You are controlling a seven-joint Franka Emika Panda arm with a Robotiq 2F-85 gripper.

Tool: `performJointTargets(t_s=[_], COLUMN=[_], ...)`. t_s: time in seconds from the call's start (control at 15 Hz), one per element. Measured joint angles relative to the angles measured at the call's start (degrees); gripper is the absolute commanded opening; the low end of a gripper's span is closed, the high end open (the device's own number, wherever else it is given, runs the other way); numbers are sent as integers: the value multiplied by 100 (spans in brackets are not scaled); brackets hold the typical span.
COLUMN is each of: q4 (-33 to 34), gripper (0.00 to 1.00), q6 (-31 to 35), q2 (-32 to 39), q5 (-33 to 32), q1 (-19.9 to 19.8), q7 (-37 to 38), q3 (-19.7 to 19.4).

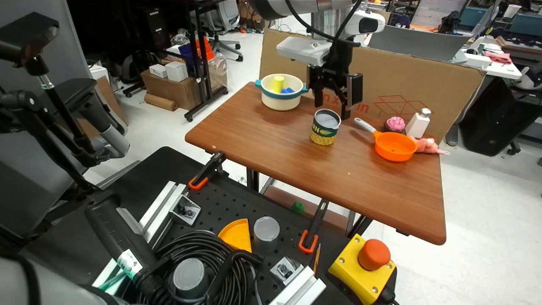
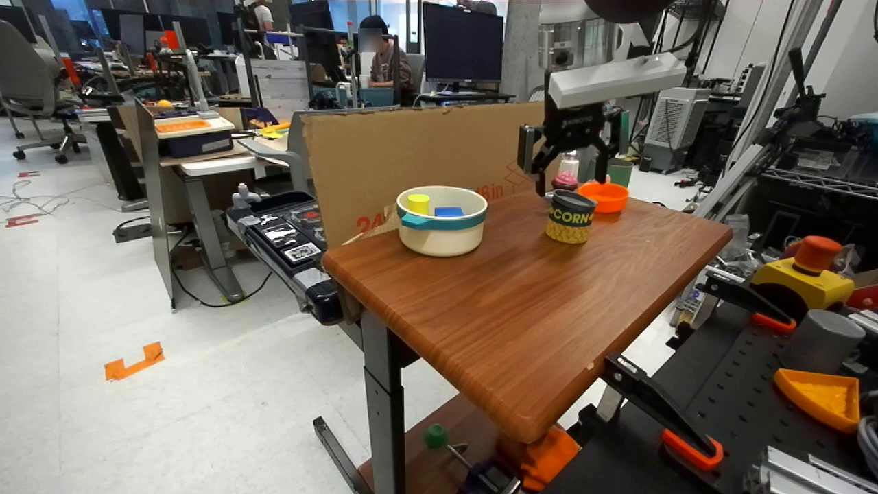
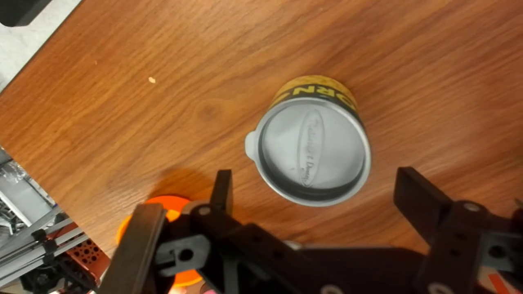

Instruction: Pick up the lid from the bottle and put it on the table

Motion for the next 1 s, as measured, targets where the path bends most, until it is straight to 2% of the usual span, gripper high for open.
performJointTargets(t_s=[0.07,0.13,0.67,0.8,1.0], q4=[0,0,-1,0,-1], gripper=[79,74,12,0,0], q6=[0,0,-47,-47,-57], q2=[0,0,5,6,6], q5=[-3,-7,-30,-31,-31], q1=[4,7,21,28,33], q7=[1,2,1,1,2], q3=[0,0,0,0,0])
